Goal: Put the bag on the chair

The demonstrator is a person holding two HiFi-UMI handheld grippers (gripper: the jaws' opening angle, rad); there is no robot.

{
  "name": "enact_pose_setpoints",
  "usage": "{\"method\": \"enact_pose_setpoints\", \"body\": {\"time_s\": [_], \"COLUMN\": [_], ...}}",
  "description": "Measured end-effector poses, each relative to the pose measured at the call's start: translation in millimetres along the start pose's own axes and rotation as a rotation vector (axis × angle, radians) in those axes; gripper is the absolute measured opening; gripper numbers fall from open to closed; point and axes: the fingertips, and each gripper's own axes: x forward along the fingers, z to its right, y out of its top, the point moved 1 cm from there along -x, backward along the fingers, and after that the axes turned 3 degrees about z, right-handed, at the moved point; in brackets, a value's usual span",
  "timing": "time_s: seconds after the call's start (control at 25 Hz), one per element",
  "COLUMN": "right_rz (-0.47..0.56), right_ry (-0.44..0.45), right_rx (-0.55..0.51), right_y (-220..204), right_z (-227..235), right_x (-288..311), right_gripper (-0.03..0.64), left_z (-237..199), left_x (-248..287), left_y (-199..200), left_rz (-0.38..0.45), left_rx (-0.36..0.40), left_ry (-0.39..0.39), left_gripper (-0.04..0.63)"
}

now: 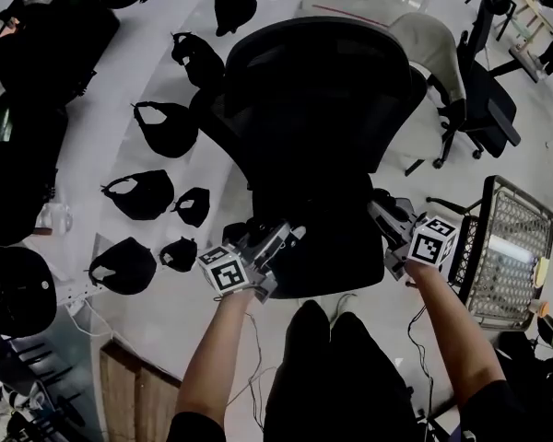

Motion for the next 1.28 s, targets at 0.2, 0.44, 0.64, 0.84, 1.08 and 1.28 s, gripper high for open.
{"method": "enact_pose_setpoints", "body": {"time_s": [0.2,0.44,0.64,0.84,1.08,1.28], "right_rz": [0.011,-0.034,-0.099,-0.117,-0.173,-0.174], "right_ry": [-0.032,-0.045,-0.046,-0.090,-0.103,-0.092], "right_rx": [0.008,0.002,-0.007,0.054,0.054,0.011], "right_y": [9.0,8.2,-8.9,-30.4,-58.1,-52.4], "right_z": [16.1,28.3,40.2,67.1,88.3,93.6], "right_x": [12.3,22.4,34.6,47.6,65.4,76.3], "right_gripper": [0.018,0.020,0.020,0.021,0.021,0.021], "left_z": [-14.7,-37.8,-67.8,-96.8,-133.3,-143.7], "left_x": [13.2,17.2,21.4,20.8,11.4,7.4], "left_y": [7.9,12.0,13.4,7.1,-2.4,3.3], "left_rz": [-0.012,0.023,0.044,-0.008,0.036,0.045], "left_rx": [-0.018,-0.093,-0.134,-0.120,-0.195,-0.180], "left_ry": [-0.010,0.002,0.033,0.083,0.127,0.112], "left_gripper": [0.023,0.023,0.023,0.023,0.023,0.023]}}
